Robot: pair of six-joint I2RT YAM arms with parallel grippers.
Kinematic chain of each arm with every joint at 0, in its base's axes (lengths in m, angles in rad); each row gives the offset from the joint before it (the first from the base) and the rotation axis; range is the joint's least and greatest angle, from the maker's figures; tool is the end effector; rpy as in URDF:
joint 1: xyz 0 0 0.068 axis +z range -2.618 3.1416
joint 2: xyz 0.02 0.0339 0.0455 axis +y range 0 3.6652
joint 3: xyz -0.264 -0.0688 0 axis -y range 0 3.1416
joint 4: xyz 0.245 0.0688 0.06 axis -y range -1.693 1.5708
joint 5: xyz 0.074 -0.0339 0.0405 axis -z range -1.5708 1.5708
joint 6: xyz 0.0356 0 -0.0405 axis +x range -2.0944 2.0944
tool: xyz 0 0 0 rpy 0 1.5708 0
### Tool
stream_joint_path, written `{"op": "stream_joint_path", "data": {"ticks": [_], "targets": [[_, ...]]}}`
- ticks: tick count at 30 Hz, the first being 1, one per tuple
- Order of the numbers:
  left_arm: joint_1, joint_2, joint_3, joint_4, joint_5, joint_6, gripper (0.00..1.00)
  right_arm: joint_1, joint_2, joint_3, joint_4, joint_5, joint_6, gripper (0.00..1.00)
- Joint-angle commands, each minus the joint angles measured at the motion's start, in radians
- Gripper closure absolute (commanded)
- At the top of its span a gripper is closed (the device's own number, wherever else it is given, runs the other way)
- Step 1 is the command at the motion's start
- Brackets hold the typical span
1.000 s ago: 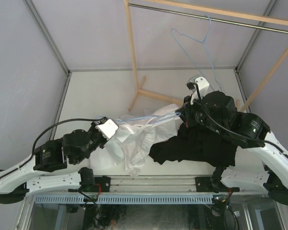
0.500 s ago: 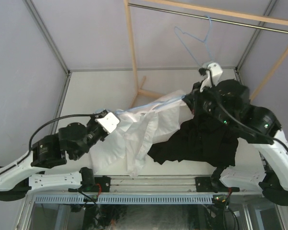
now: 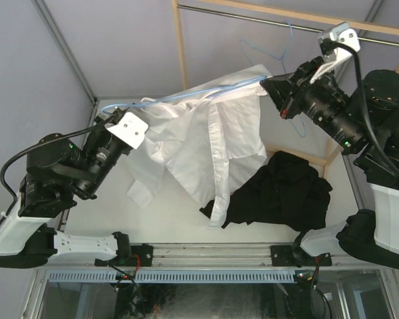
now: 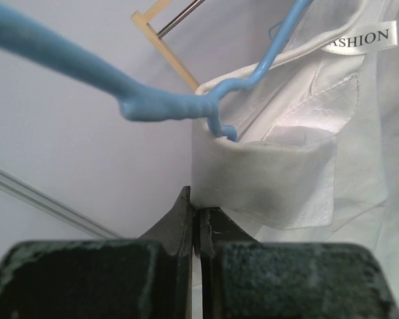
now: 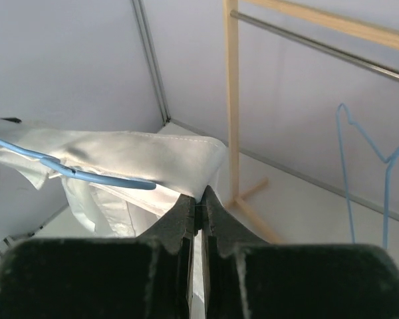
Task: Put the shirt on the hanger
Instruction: Hang the shirt on the hanger.
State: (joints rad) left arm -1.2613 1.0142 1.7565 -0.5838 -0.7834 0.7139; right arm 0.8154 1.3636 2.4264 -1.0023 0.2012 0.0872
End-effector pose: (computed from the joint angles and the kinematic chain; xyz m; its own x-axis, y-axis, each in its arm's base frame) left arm 0.0600 -0.1052 0.5631 0.3392 0.4623 -0.8193 0.3182 0.7632 0.5624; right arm 0.1019 0.0979 0.6217 -0.0089 0.1150 -0.9933 -0.5780 0.8100 0.0990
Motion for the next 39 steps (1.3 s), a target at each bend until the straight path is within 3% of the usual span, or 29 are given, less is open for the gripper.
{"op": "stream_joint_path", "data": {"ticks": [1, 7, 12, 24, 28, 31, 32, 33, 39], "targets": [[0.01, -0.078, -0.045, -0.05, -0.123, 0.038, 1.0, -0.018, -0.053, -0.128, 0.069, 0.015, -0.028, 1.0], [0.01, -0.253, -0.426, -0.171, -0.065, -0.219, 1.0, -0.038, -0.233, -0.692, 0.216, -0.087, 0.078, 1.0], [0.01, -0.361, -0.621, -0.232, -0.038, -0.39, 1.0, -0.05, -0.36, -1.109, 0.335, -0.111, 0.192, 1.0], [0.009, -0.417, -0.788, -0.298, 0.04, -0.582, 1.0, -0.062, -0.422, -1.47, 0.417, -0.096, 0.306, 1.0], [0.01, -0.472, -0.812, -0.254, 0.089, -0.598, 1.0, -0.064, -0.521, -1.511, 0.445, -0.164, 0.244, 0.72], [0.01, -0.503, -0.822, -0.252, 0.123, -0.597, 1.0, -0.064, -0.63, -1.519, 0.431, -0.214, 0.169, 0.57], [0.01, -0.514, -0.827, -0.255, 0.137, -0.596, 1.0, -0.064, -0.671, -1.521, 0.42, -0.232, 0.146, 0.49], [0.01, -0.522, -0.83, -0.257, 0.151, -0.593, 1.0, -0.063, -0.712, -1.521, 0.408, -0.249, 0.122, 0.36], [0.01, -0.51, -0.834, -0.248, 0.177, -0.589, 1.0, -0.064, -0.924, -1.483, 0.384, -0.31, 0.061, 0.3]]}}
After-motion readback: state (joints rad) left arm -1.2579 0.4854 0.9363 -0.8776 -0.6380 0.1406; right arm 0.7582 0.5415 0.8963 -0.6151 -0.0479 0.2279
